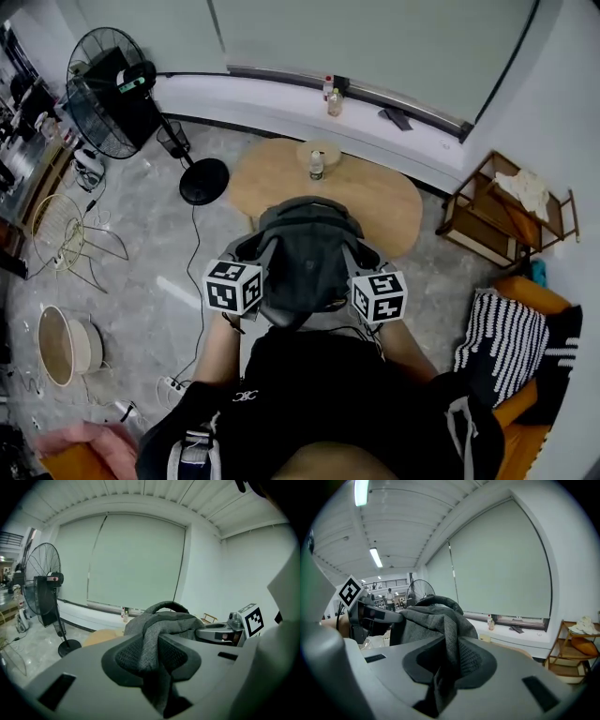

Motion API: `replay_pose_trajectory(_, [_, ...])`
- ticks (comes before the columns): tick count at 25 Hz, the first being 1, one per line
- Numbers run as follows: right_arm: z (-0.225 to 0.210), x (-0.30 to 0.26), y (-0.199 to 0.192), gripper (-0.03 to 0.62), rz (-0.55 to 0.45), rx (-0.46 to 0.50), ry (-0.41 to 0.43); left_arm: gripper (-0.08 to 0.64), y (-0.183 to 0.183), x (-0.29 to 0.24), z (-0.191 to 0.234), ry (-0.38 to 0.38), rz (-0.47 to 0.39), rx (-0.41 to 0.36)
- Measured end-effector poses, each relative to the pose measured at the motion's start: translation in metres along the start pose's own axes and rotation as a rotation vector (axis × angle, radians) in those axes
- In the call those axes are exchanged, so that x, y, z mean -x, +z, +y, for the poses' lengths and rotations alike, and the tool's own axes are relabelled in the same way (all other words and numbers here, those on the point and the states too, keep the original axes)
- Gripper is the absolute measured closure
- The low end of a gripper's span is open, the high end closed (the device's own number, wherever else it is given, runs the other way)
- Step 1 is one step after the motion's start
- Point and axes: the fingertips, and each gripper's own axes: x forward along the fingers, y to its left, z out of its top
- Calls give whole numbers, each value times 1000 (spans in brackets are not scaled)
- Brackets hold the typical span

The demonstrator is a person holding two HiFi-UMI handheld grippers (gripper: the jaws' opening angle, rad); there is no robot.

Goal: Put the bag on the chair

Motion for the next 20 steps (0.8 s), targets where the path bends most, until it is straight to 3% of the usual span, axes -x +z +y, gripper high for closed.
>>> replay_pose_trajectory(6, [20, -39, 2, 514, 5, -42, -79, 453, 5, -18, 51, -97, 43, -15])
replay_pose_trajectory(20, [43, -76, 0, 515, 6, -108, -296, 453, 16, -67, 106, -333, 91, -99])
